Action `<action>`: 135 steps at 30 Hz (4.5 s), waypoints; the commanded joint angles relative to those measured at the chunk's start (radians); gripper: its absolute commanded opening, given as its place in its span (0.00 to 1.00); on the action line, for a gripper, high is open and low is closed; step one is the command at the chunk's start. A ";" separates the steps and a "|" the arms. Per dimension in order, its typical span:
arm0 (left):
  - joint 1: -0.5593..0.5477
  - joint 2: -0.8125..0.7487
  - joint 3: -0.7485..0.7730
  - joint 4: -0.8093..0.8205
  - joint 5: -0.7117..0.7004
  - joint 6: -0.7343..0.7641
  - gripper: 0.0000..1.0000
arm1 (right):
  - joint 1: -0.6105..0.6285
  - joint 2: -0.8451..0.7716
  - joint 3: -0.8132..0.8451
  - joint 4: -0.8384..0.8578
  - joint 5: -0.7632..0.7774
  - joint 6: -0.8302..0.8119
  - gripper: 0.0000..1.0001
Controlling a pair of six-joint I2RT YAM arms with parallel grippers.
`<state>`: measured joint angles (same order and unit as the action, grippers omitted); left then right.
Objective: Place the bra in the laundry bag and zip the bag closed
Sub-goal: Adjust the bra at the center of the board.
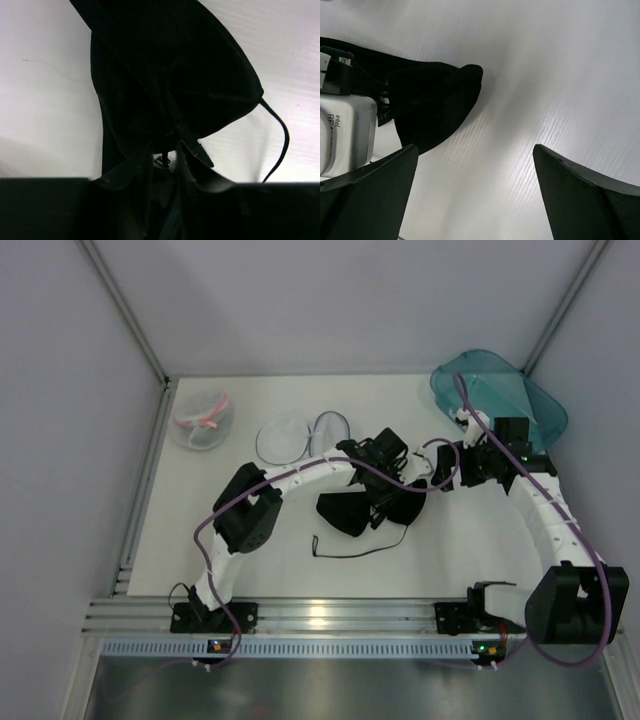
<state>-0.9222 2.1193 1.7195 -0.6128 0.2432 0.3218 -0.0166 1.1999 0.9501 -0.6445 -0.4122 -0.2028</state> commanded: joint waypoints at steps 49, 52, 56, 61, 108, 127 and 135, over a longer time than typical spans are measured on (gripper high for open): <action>0.005 -0.536 -0.748 -0.217 0.137 1.174 0.48 | -0.013 0.107 0.082 -0.119 -0.112 -0.095 1.00; -0.003 -0.519 -0.781 -0.196 0.124 1.182 0.45 | -0.013 0.113 0.085 -0.119 -0.111 -0.095 0.99; -0.003 -0.521 -0.821 -0.133 0.116 1.175 0.43 | -0.013 0.118 0.085 -0.118 -0.112 -0.092 1.00; -0.003 -0.509 -0.853 -0.116 0.091 1.178 0.38 | -0.013 0.116 0.088 -0.118 -0.114 -0.087 1.00; 0.362 -0.467 -0.431 -0.134 0.099 0.198 0.00 | -0.013 0.110 0.125 -0.185 -0.261 -0.118 0.99; 0.289 -0.527 -0.555 -0.096 0.185 0.178 0.00 | 0.173 0.128 0.064 -0.032 -0.251 0.057 0.81; 0.221 -0.552 -0.413 -0.096 0.220 0.079 0.00 | 0.182 0.133 0.092 0.012 -0.186 0.097 0.79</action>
<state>-0.6552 1.6203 1.2263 -0.7528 0.4244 0.4599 0.1837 1.3533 1.0145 -0.7094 -0.6266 -0.1463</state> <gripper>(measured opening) 0.026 0.788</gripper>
